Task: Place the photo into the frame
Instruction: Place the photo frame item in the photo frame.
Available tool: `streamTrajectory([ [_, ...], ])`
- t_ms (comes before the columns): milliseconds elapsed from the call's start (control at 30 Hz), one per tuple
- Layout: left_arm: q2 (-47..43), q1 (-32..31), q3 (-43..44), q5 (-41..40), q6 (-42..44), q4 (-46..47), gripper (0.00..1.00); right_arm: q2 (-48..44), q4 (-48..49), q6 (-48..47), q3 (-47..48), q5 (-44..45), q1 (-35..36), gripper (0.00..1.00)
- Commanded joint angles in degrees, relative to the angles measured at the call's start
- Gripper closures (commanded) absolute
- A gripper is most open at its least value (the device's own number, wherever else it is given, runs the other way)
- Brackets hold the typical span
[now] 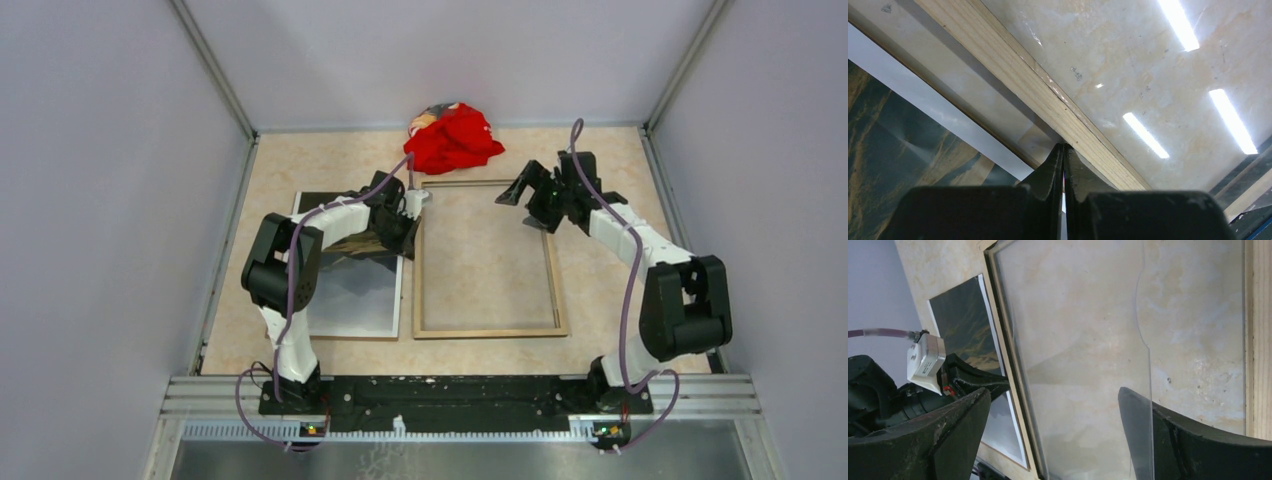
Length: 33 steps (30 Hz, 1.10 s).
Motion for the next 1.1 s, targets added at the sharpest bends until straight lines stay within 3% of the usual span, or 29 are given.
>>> streamTrajectory([
  [0, -2.4, -0.2, 0.6, 0.9, 0.5, 1.1, 0.93, 1.1, -2.8, -2.8, 5.1, 2.5, 1.2, 0.01],
  [267, -2.4, -0.1, 0.5, 0.8, 0.5, 1.1, 0.93, 4.3, -10.7, -6.7, 9.7, 11.3, 3.2, 0.01],
  [1067, -2.4, 0.2, 0.5, 1.2, 1.1, 0.8, 0.93, 8.5, -12.2, -10.0, 8.6, 21.7, 3.3, 0.01],
])
